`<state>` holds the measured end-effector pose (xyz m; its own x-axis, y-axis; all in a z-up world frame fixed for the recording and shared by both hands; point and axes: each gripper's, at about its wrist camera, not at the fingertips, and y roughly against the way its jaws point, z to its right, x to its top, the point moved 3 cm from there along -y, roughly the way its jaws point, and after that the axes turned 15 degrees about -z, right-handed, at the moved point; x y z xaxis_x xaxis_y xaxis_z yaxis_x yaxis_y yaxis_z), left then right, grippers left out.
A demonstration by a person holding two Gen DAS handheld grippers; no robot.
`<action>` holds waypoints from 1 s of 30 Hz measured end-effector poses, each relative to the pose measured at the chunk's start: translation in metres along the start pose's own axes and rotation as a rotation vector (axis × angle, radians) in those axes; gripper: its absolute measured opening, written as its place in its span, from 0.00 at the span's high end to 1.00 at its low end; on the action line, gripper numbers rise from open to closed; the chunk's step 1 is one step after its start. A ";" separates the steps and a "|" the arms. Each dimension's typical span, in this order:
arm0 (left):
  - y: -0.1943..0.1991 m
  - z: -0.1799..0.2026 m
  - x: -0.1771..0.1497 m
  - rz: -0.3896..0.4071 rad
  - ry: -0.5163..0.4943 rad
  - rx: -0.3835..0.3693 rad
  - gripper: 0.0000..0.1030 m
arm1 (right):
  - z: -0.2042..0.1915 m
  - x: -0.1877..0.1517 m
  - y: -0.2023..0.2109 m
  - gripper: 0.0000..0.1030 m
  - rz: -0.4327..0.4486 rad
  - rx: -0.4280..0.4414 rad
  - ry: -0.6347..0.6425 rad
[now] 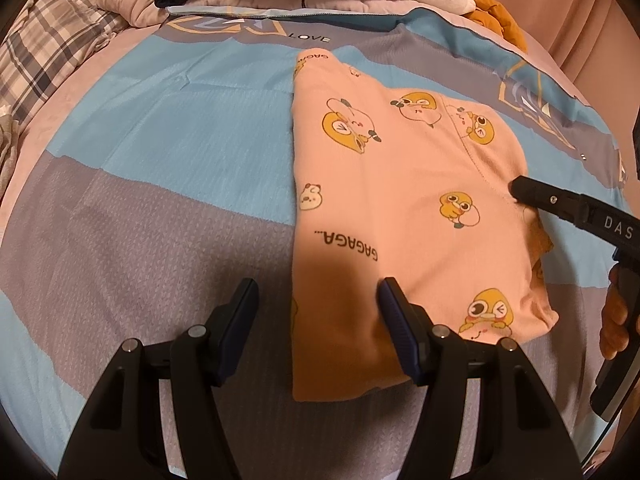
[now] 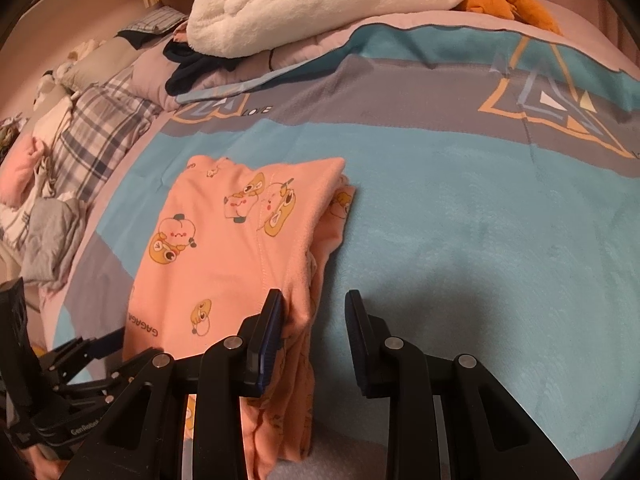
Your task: Fold small clothes
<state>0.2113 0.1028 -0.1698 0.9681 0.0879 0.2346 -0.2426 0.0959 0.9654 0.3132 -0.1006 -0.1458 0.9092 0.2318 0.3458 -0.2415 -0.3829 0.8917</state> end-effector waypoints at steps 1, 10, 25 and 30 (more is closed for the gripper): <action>0.000 0.000 -0.001 0.000 0.001 0.000 0.38 | 0.000 -0.001 0.001 0.73 0.004 -0.003 -0.003; 0.001 0.001 -0.005 -0.001 0.006 0.006 0.38 | 0.011 -0.008 0.012 0.73 0.023 -0.043 -0.037; 0.002 0.003 -0.008 0.000 0.010 0.020 0.38 | -0.042 -0.031 0.032 0.73 0.084 0.031 0.181; 0.001 0.002 -0.009 0.001 0.011 0.014 0.38 | -0.055 -0.035 0.015 0.73 0.044 0.036 0.216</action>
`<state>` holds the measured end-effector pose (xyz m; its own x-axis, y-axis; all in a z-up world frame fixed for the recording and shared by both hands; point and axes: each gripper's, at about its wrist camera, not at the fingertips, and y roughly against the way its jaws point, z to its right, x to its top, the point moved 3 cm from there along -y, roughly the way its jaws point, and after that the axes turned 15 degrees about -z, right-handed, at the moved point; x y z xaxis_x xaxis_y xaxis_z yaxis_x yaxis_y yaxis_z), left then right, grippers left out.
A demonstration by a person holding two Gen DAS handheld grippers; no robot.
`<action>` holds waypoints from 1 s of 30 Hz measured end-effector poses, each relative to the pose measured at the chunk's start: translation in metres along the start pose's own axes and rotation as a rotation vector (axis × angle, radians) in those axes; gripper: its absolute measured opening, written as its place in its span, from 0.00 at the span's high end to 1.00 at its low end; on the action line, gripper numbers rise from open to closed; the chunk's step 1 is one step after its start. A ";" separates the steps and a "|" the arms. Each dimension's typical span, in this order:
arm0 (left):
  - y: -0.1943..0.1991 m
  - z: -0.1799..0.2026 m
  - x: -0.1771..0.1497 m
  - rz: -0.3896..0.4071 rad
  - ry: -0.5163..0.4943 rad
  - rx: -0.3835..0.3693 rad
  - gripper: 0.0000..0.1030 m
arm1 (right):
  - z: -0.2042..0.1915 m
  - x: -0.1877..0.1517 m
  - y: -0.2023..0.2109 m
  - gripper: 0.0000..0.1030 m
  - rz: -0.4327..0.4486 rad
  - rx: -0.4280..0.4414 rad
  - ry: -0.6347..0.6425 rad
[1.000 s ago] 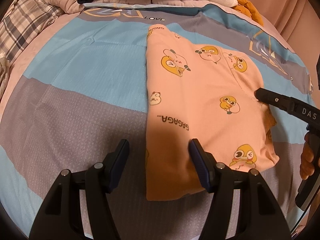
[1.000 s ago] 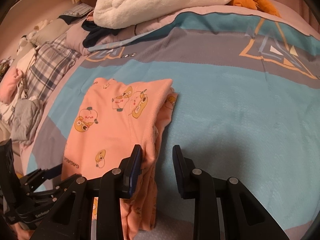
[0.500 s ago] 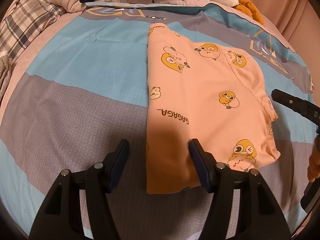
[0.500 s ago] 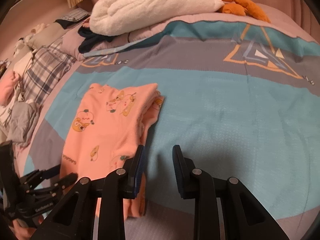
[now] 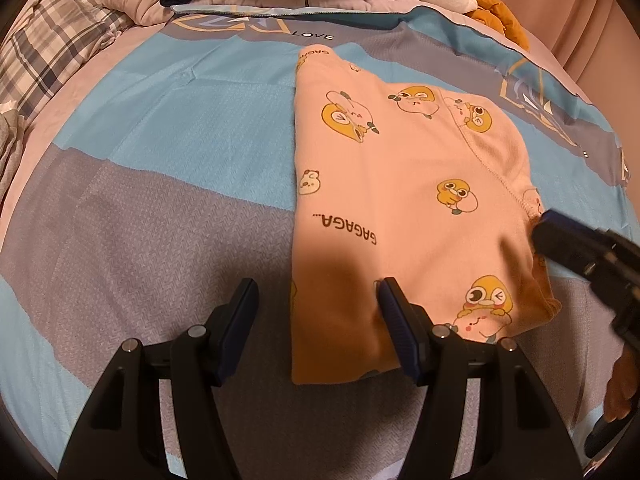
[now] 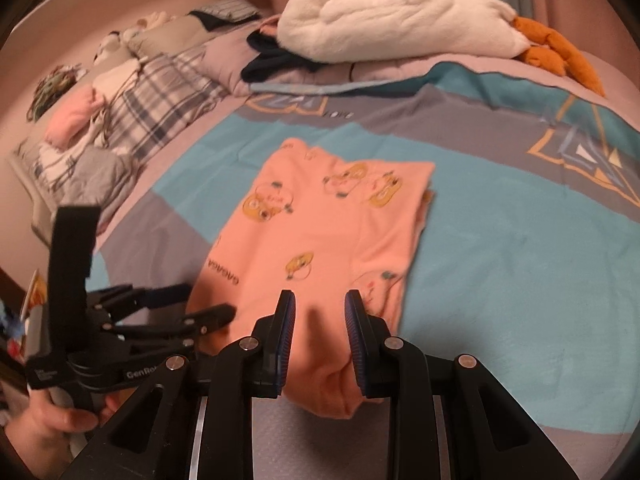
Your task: Fold small clothes
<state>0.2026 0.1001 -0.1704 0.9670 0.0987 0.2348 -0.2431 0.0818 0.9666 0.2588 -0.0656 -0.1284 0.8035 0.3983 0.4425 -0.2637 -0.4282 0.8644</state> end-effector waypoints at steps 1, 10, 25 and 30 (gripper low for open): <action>0.000 0.000 0.000 0.000 0.000 -0.002 0.38 | -0.002 -0.001 -0.003 0.73 -0.008 -0.001 0.000; -0.001 0.000 -0.001 -0.001 0.000 -0.009 0.38 | -0.002 -0.015 -0.022 0.73 -0.077 -0.097 -0.001; 0.000 -0.001 -0.012 -0.011 -0.005 0.012 0.36 | 0.001 -0.022 -0.021 0.73 -0.093 -0.152 -0.013; 0.001 -0.001 -0.016 -0.013 -0.004 0.018 0.36 | 0.001 -0.022 -0.021 0.73 -0.093 -0.155 -0.014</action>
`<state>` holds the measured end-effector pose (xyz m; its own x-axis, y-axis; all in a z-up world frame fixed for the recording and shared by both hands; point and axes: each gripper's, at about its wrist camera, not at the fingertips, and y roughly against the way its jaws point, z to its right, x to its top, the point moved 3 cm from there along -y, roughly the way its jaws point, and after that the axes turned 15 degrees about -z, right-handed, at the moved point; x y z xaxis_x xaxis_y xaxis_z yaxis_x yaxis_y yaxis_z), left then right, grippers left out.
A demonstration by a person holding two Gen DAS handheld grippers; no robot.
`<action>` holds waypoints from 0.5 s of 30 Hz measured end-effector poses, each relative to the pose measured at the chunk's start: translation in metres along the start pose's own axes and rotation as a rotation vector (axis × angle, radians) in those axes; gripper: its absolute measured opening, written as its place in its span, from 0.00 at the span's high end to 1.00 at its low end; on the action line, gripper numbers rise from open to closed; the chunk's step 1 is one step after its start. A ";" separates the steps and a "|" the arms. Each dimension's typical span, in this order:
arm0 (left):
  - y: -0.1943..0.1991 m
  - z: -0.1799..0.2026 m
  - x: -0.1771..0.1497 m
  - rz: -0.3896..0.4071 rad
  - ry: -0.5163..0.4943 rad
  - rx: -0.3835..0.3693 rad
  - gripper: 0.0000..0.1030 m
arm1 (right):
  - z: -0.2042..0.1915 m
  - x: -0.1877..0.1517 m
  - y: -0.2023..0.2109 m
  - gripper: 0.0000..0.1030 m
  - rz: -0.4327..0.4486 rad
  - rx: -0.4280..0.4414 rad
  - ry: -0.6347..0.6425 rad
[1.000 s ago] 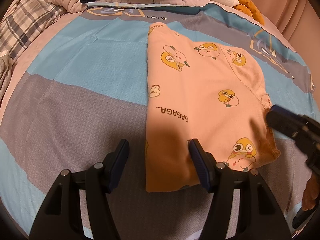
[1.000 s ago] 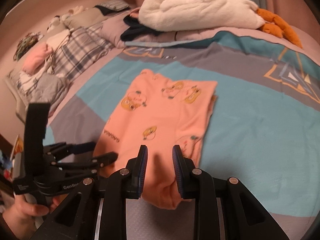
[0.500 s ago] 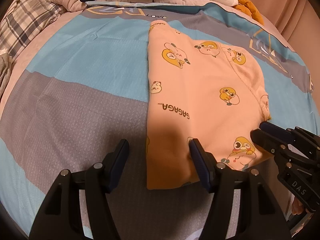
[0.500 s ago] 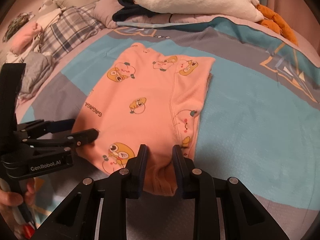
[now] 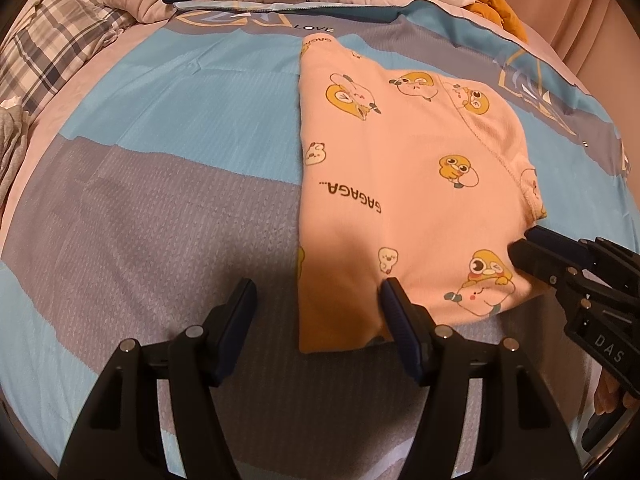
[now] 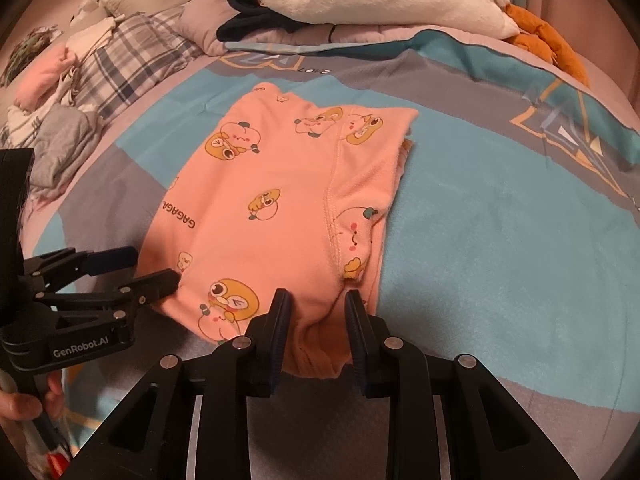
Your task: Fold small clothes
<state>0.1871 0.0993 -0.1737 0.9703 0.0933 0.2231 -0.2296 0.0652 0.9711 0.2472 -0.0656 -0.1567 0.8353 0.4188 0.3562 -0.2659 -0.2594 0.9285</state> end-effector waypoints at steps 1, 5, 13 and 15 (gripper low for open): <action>0.000 0.000 -0.001 -0.001 0.000 0.003 0.36 | 0.000 0.000 0.000 0.73 0.000 0.001 -0.002; 0.000 -0.001 -0.002 -0.001 0.000 0.005 0.36 | 0.001 -0.001 -0.001 0.73 -0.001 0.003 -0.005; 0.003 -0.001 -0.007 -0.002 0.010 0.025 0.29 | 0.003 -0.004 0.000 0.73 -0.001 0.016 -0.027; 0.003 -0.002 -0.009 -0.004 0.013 0.025 0.27 | 0.005 -0.006 0.001 0.73 -0.003 0.016 -0.034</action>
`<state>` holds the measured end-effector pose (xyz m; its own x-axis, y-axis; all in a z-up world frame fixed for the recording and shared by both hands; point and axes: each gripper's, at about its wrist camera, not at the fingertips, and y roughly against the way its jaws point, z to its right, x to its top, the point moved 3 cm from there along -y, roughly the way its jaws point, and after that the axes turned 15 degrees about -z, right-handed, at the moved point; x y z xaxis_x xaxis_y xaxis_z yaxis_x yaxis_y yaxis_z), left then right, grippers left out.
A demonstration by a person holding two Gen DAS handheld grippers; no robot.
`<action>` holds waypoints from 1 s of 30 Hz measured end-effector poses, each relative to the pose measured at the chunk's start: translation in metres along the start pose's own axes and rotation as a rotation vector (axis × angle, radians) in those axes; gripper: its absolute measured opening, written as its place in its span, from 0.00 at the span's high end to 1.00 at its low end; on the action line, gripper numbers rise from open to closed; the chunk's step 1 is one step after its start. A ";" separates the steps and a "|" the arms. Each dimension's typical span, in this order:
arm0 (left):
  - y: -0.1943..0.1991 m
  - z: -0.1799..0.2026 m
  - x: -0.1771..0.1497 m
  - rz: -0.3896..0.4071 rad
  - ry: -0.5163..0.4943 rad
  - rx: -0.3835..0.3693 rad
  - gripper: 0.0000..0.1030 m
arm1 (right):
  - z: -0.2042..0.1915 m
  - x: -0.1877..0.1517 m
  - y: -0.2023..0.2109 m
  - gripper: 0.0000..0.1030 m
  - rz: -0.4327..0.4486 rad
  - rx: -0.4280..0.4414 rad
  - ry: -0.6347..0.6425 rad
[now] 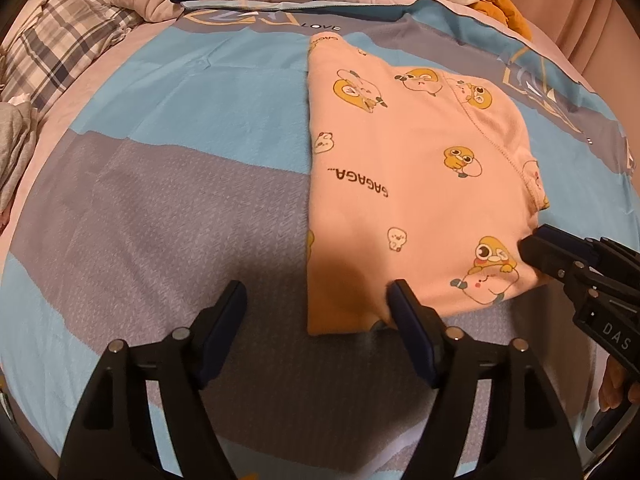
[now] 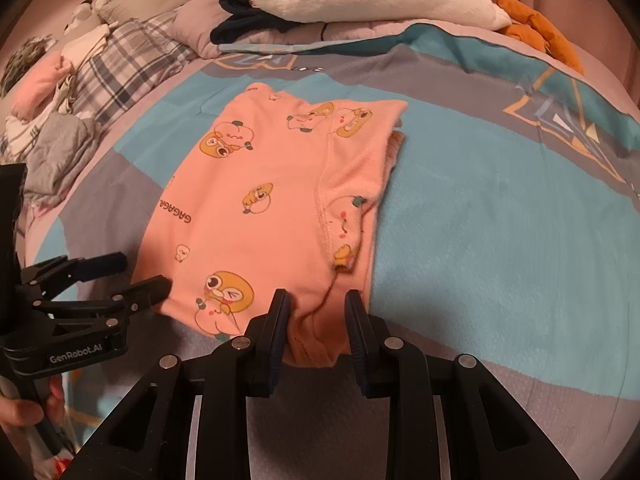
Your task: Fold small clothes
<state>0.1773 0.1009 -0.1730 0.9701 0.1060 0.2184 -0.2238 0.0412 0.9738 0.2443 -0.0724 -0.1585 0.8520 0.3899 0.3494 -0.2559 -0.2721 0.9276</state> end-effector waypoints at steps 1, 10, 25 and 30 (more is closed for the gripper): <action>0.000 -0.001 -0.001 -0.003 0.004 -0.002 0.26 | 0.001 -0.001 0.001 0.73 -0.001 0.001 -0.005; 0.004 -0.001 -0.013 -0.018 0.014 0.015 0.18 | 0.009 -0.016 0.011 0.73 0.003 0.024 -0.051; 0.044 0.000 -0.044 0.049 0.049 0.017 0.00 | 0.009 -0.046 0.052 0.40 0.084 0.055 -0.091; 0.061 0.005 -0.051 0.074 0.053 0.036 0.00 | 0.003 -0.049 0.064 0.31 0.112 0.063 -0.076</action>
<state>0.1146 0.0928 -0.1244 0.9444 0.1597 0.2873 -0.2903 -0.0042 0.9569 0.1872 -0.1115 -0.1166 0.8528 0.2867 0.4365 -0.3237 -0.3656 0.8726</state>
